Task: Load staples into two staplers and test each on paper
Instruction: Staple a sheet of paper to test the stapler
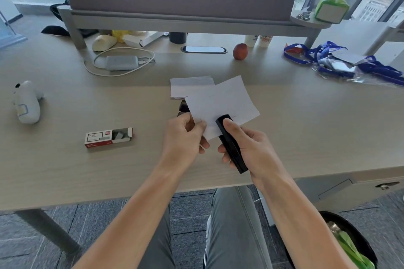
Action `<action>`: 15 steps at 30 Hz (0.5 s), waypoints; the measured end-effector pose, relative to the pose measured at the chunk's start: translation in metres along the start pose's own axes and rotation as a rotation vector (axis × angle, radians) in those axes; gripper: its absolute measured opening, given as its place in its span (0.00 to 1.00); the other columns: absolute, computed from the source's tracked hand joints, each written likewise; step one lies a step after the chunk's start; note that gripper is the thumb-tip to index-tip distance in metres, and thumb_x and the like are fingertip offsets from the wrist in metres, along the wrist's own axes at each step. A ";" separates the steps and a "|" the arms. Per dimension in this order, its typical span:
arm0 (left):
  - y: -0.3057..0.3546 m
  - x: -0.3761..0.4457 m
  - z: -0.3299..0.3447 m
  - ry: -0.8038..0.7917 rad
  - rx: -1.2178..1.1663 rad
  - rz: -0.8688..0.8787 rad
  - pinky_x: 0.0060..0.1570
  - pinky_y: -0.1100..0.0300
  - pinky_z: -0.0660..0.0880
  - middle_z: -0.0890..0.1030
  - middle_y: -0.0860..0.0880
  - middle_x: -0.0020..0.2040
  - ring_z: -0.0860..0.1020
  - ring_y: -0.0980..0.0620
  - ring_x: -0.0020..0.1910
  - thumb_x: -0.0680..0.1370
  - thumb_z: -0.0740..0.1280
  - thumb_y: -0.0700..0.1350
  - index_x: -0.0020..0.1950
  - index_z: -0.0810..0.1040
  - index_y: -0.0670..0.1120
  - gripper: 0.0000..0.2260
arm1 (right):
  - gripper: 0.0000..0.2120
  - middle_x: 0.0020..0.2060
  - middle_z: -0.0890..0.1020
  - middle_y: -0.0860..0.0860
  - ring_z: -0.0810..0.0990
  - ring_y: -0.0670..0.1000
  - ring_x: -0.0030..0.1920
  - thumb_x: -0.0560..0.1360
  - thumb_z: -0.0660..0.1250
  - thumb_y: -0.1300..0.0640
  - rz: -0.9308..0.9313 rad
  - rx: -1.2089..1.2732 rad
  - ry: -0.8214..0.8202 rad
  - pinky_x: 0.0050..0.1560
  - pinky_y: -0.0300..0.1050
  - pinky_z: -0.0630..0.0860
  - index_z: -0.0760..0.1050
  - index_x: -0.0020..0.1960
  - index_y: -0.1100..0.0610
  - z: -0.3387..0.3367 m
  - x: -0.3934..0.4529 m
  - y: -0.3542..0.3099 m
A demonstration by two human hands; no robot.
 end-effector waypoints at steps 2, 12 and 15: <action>0.000 0.001 0.000 -0.001 0.008 0.003 0.29 0.56 0.77 0.83 0.38 0.37 0.80 0.49 0.29 0.80 0.66 0.40 0.47 0.82 0.42 0.06 | 0.22 0.33 0.84 0.58 0.78 0.53 0.27 0.78 0.70 0.42 0.013 0.006 -0.001 0.30 0.44 0.72 0.83 0.49 0.64 0.000 0.000 0.000; 0.002 0.014 -0.010 0.074 0.009 -0.014 0.28 0.58 0.70 0.76 0.48 0.26 0.71 0.52 0.24 0.81 0.66 0.41 0.43 0.81 0.42 0.08 | 0.27 0.31 0.82 0.54 0.81 0.52 0.29 0.72 0.72 0.33 0.110 -0.229 -0.053 0.26 0.43 0.75 0.83 0.47 0.59 -0.016 0.001 -0.001; 0.003 0.017 -0.015 0.114 -0.051 -0.043 0.25 0.60 0.66 0.73 0.51 0.26 0.68 0.54 0.23 0.81 0.64 0.40 0.43 0.81 0.43 0.09 | 0.13 0.32 0.81 0.51 0.79 0.49 0.31 0.69 0.78 0.49 -0.002 -0.528 0.004 0.30 0.42 0.75 0.81 0.49 0.53 -0.030 0.007 -0.005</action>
Point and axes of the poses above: each hand's wrist, its own x-axis towards the middle knuckle, its own z-axis out of the palm, y = z × x, the point moved 6 cm from there along x, towards the middle knuckle
